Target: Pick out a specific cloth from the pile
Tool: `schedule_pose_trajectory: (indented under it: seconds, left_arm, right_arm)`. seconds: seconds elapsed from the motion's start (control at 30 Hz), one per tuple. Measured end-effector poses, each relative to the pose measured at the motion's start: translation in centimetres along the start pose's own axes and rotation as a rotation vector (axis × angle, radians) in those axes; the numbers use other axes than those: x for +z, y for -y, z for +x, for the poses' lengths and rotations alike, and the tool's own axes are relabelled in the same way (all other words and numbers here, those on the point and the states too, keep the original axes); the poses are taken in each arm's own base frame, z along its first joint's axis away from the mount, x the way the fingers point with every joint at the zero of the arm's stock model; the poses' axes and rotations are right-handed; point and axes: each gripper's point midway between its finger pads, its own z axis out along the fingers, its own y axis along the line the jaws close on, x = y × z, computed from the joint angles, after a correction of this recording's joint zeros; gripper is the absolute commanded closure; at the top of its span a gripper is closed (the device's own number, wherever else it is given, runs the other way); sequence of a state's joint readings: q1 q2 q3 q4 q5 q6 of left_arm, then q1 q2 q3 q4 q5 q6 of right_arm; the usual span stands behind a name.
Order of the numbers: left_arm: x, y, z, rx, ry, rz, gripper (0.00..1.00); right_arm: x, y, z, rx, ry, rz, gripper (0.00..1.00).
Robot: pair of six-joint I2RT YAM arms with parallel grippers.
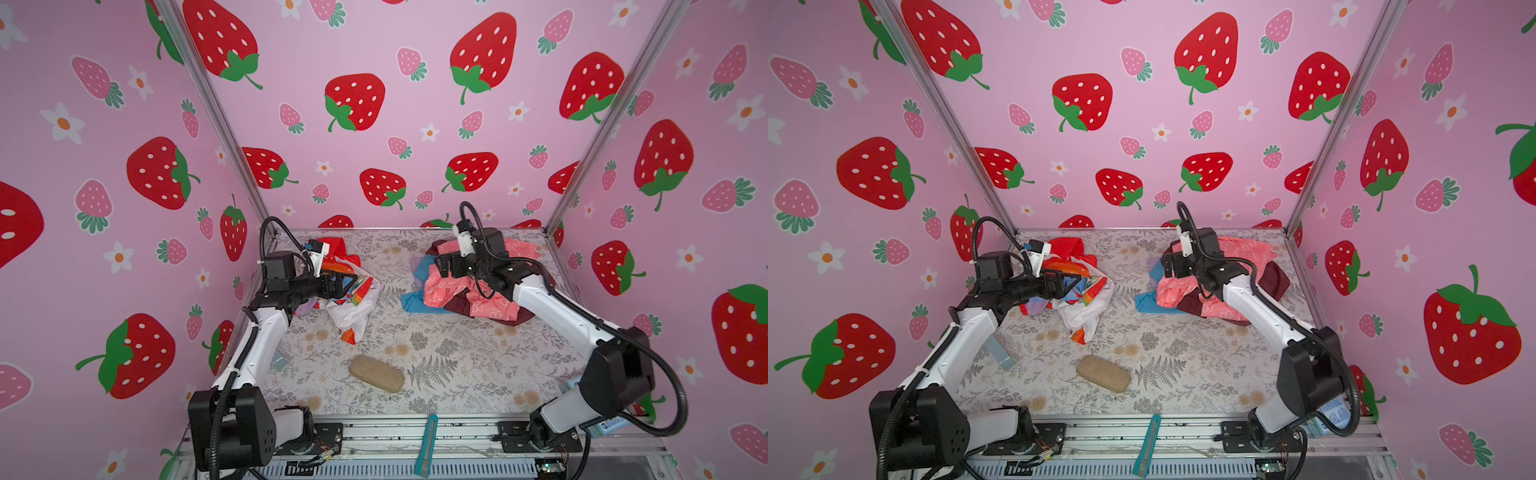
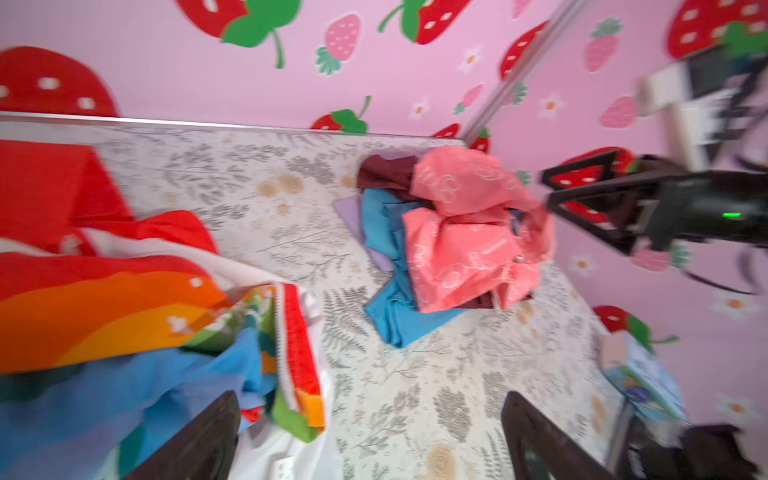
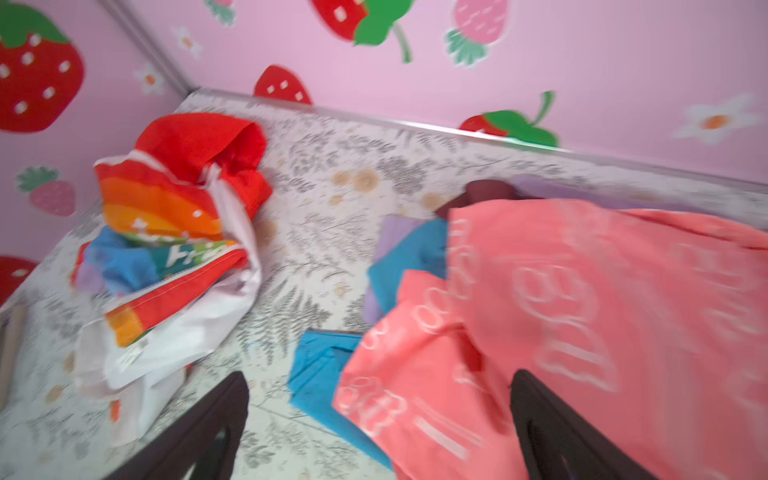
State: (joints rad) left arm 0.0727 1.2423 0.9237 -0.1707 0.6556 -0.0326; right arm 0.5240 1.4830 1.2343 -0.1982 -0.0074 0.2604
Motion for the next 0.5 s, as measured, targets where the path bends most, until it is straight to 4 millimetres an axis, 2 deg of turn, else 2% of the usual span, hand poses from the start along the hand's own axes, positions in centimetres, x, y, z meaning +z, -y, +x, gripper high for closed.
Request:
schedule_pose_trajectory:
  seconds: [0.07,0.13,0.23,0.33,0.4,0.5]
  left_arm:
    - [-0.4,-2.2,0.7,-0.001,0.035,-0.143,0.01]
    - [-1.0,-4.8,2.2,-0.007,0.078,-0.297,0.01]
    - [-1.8,-8.1,5.1,-0.009,0.124,-0.474,0.01]
    - [-2.2,-10.3,7.4,-0.016,0.147,-0.591,0.01]
    - [-2.3,-11.4,8.0,-0.016,0.168,-0.644,0.01]
    - [-2.3,-12.5,7.8,-0.007,0.218,-0.690,0.01]
  right_arm:
    - [-1.7,3.4,0.1,0.016,0.049,0.109,0.00]
    - [-2.9,6.0,1.2,0.018,0.074,0.204,0.00]
    - [-3.4,9.2,3.8,0.012,0.083,0.328,0.00]
    - [-3.3,12.2,6.6,0.001,0.081,0.436,0.00]
    - [-3.4,14.3,8.5,-0.003,0.079,0.504,0.00]
    - [-3.7,16.1,10.1,-0.022,0.127,0.573,0.00]
